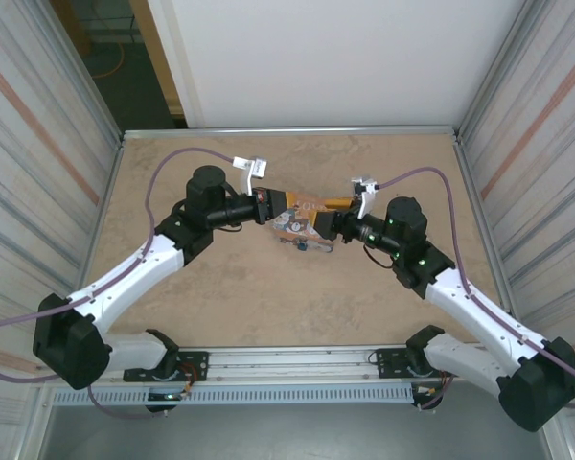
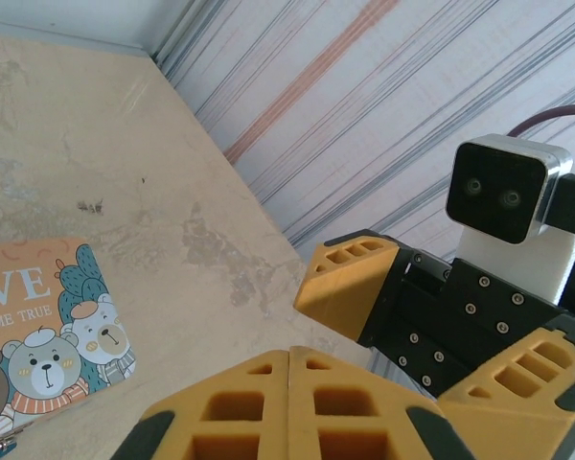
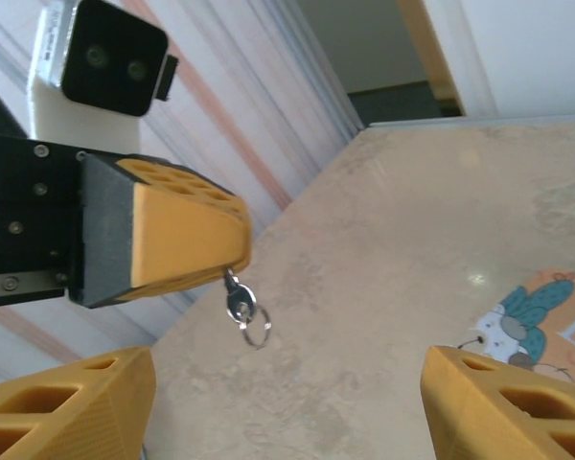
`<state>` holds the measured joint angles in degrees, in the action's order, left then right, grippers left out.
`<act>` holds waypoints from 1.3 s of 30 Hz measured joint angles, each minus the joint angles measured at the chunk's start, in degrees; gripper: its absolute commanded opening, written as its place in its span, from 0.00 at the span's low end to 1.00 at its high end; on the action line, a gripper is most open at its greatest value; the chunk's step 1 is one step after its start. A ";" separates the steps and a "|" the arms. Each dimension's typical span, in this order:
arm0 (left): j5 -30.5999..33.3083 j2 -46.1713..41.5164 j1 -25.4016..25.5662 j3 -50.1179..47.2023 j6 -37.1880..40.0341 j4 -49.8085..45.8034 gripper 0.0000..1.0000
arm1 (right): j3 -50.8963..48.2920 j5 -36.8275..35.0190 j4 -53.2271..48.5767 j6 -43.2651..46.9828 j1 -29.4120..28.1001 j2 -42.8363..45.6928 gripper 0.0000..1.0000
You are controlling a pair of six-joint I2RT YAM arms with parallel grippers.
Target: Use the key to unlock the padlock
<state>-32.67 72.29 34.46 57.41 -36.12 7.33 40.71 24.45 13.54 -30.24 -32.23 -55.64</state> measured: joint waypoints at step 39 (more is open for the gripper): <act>-0.83 0.00 0.00 -0.96 -0.09 1.53 0.00 | 3.69 4.37 3.37 -2.43 -3.76 -10.34 0.24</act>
<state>-33.50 72.29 34.46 56.45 -36.21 8.86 44.40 28.82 16.91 -32.67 -35.99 -65.98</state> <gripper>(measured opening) 0.065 0.261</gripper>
